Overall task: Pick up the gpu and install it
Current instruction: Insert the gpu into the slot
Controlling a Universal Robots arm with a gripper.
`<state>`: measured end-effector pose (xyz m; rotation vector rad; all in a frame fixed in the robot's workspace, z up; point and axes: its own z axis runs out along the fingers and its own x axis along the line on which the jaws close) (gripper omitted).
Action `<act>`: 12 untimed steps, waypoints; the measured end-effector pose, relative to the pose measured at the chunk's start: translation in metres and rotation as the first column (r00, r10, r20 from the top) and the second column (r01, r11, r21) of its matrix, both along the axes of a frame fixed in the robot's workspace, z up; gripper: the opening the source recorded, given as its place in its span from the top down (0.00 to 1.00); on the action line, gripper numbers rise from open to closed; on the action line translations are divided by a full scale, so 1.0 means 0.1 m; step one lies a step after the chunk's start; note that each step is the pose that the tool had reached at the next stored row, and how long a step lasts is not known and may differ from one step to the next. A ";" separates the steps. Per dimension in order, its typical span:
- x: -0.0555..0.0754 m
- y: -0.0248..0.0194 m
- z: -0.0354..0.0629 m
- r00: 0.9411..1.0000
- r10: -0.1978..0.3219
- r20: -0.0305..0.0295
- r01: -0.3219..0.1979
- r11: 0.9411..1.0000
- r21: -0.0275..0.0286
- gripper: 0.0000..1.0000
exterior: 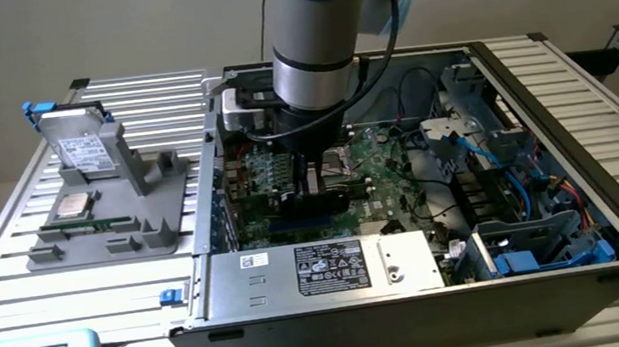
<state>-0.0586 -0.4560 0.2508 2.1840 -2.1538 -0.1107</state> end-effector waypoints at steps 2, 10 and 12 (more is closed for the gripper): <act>0.00 0.000 -0.004 1.000 0.000 0.000 0.000 1.000 0.000 0.73; 0.00 0.000 -0.014 1.000 0.000 0.000 0.000 1.000 0.000 0.73; 0.00 0.000 -0.014 1.000 0.000 0.000 0.000 1.000 0.000 0.73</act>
